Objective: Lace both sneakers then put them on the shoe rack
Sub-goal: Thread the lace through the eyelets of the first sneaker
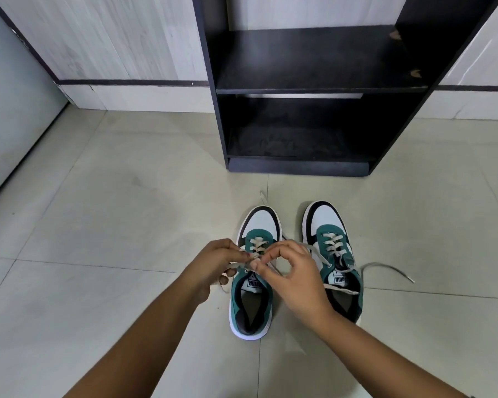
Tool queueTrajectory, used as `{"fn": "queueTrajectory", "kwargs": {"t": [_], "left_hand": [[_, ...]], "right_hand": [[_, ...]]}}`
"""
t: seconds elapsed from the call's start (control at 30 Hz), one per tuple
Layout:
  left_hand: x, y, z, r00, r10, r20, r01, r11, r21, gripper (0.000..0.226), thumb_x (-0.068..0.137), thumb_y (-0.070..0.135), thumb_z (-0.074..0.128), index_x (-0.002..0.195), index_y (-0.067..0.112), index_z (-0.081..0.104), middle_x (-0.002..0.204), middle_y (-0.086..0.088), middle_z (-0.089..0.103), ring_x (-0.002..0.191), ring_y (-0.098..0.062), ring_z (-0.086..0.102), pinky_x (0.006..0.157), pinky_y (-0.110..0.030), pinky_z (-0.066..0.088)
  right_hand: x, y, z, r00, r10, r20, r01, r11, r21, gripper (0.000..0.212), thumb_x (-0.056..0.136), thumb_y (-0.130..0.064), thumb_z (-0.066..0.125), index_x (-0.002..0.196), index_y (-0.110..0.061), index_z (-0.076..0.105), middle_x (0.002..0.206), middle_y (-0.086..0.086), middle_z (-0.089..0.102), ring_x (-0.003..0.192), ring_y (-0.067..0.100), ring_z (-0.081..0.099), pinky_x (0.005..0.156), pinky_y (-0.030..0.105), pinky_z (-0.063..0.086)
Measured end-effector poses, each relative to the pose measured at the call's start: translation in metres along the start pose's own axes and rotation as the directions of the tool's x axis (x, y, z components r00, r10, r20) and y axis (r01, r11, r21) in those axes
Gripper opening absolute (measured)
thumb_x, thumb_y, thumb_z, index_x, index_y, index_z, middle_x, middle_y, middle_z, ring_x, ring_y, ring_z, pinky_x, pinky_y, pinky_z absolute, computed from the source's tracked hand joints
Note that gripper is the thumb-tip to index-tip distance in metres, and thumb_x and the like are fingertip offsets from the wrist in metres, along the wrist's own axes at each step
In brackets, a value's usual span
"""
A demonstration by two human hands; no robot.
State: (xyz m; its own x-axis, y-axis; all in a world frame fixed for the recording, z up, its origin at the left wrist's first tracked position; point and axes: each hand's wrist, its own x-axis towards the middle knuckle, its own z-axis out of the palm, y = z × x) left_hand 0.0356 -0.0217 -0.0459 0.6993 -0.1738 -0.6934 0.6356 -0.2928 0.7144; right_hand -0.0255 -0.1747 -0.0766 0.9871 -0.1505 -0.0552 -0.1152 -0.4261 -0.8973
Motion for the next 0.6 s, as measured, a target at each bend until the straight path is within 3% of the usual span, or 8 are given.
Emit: {"fn": "queueTrajectory", "kwargs": {"t": [0.13,0.27,0.33,0.43,0.5,0.6], "left_hand": [[-0.002,-0.006,0.003,1.0,0.013,-0.027,-0.014,0.999,-0.033,0.018,0.077,0.01,0.068,0.068,0.013,0.053,0.074,-0.008,0.057,0.05,-0.013,0.037,0.046,-0.021,0.027],[-0.005,-0.006,0.004,0.999,0.03,-0.038,-0.031,0.999,-0.035,0.015,0.077,0.009,0.068,0.071,0.01,0.055,0.069,-0.007,0.06,0.042,-0.011,0.045,0.043,-0.019,0.029],[-0.005,-0.006,0.002,0.998,0.04,-0.056,-0.044,0.997,-0.071,0.01,0.08,0.01,0.065,0.075,0.009,0.057,0.071,-0.005,0.065,0.048,-0.011,0.057,0.05,-0.023,0.04],[-0.003,-0.013,-0.007,0.999,-0.002,-0.046,-0.006,0.987,-0.16,0.007,0.083,0.015,0.062,0.077,0.015,0.059,0.08,0.002,0.068,0.071,-0.013,0.063,0.069,-0.029,0.049],[0.001,-0.022,-0.015,0.996,-0.086,-0.011,0.078,0.943,-0.323,0.009,0.086,0.017,0.06,0.077,0.018,0.061,0.075,0.004,0.065,0.065,-0.01,0.06,0.063,-0.025,0.048],[0.007,-0.036,-0.027,0.98,-0.195,0.024,0.182,0.857,-0.482,0.016,0.087,0.021,0.058,0.074,0.014,0.062,0.063,0.003,0.055,0.051,-0.007,0.047,0.05,-0.02,0.044]], "right_hand": [[0.002,0.001,0.002,0.978,0.199,0.058,-0.205,0.967,0.153,0.012,0.069,-0.028,0.078,0.066,-0.019,0.07,0.087,-0.004,0.068,0.092,0.01,0.062,0.086,0.024,0.045],[0.007,-0.001,0.003,0.93,0.346,0.127,-0.368,0.876,0.312,0.003,0.073,-0.009,0.073,0.072,-0.007,0.071,0.087,0.004,0.07,0.088,0.015,0.065,0.084,0.027,0.047],[0.008,-0.001,0.001,0.915,0.372,0.158,-0.404,0.852,0.334,0.005,0.076,-0.012,0.069,0.073,-0.007,0.07,0.09,0.006,0.068,0.088,0.015,0.064,0.084,0.028,0.046],[0.004,0.003,-0.004,0.919,0.363,0.152,-0.392,0.874,0.286,0.014,0.068,-0.029,0.063,0.061,-0.017,0.064,0.099,0.008,0.066,0.103,0.018,0.059,0.097,0.034,0.043],[0.0,0.007,-0.01,0.898,0.411,0.157,-0.44,0.841,0.314,0.02,0.077,-0.024,0.061,0.058,-0.019,0.061,0.096,0.006,0.066,0.098,0.017,0.058,0.088,0.029,0.042],[-0.003,0.012,-0.02,0.875,0.46,0.151,-0.482,0.796,0.365,0.029,0.086,-0.01,0.052,0.059,-0.018,0.06,0.074,0.0,0.061,0.074,0.014,0.052,0.068,0.027,0.036]]}}
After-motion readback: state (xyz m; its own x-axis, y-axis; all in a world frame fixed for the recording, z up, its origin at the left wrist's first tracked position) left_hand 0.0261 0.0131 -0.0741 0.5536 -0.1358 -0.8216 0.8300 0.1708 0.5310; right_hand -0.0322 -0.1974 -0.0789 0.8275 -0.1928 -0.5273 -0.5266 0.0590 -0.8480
